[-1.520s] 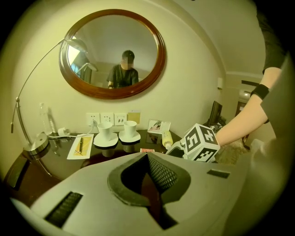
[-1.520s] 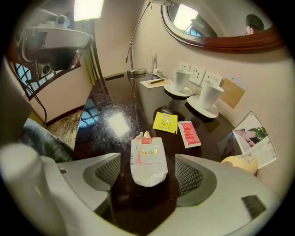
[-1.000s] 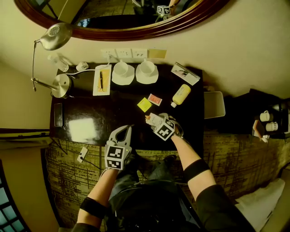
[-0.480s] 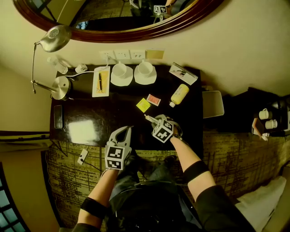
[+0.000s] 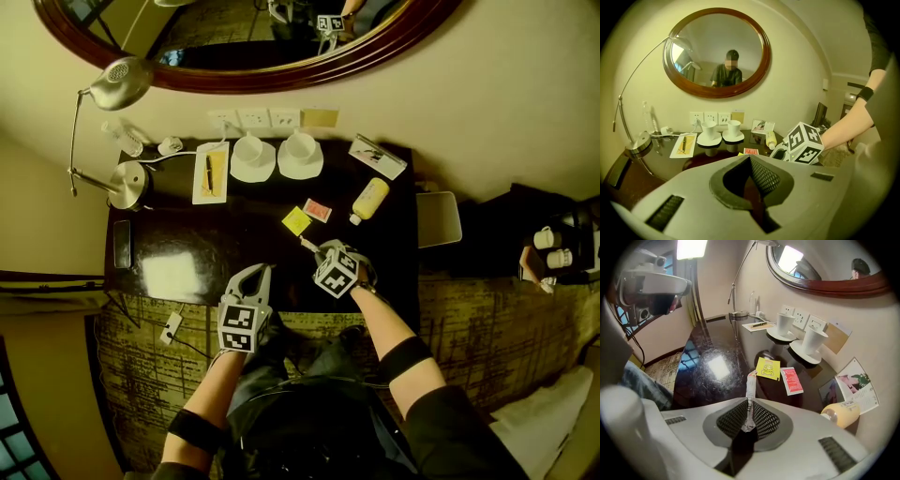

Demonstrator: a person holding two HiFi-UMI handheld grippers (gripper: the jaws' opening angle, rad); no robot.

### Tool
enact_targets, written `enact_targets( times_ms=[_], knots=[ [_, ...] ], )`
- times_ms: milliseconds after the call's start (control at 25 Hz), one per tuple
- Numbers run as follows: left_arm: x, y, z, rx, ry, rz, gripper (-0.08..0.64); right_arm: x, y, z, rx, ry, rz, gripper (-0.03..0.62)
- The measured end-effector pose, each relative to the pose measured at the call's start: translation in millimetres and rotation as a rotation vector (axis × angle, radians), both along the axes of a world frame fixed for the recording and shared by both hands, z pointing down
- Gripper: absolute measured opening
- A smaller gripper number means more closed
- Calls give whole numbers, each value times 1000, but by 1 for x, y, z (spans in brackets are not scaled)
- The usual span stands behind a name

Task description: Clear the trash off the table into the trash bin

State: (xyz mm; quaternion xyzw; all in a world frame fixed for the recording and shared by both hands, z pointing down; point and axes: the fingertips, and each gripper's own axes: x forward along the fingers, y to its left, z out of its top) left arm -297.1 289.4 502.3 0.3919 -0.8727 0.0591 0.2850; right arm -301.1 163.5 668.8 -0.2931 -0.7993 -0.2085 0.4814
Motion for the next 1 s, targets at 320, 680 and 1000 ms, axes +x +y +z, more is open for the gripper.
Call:
enact_targets(
  times_ms=[320, 680, 1000],
  knots=[
    [-10, -6, -11, 21, -14, 3, 0, -12, -6, -78, -101, -158, 95, 54],
    [-25, -16, -36, 60, -60, 9, 0, 6, -21, -198, -260, -408, 229, 57],
    [-22, -40, -62, 66, -109, 89, 0, 30, -40, -238, -303, -529, 354, 57]
  ],
)
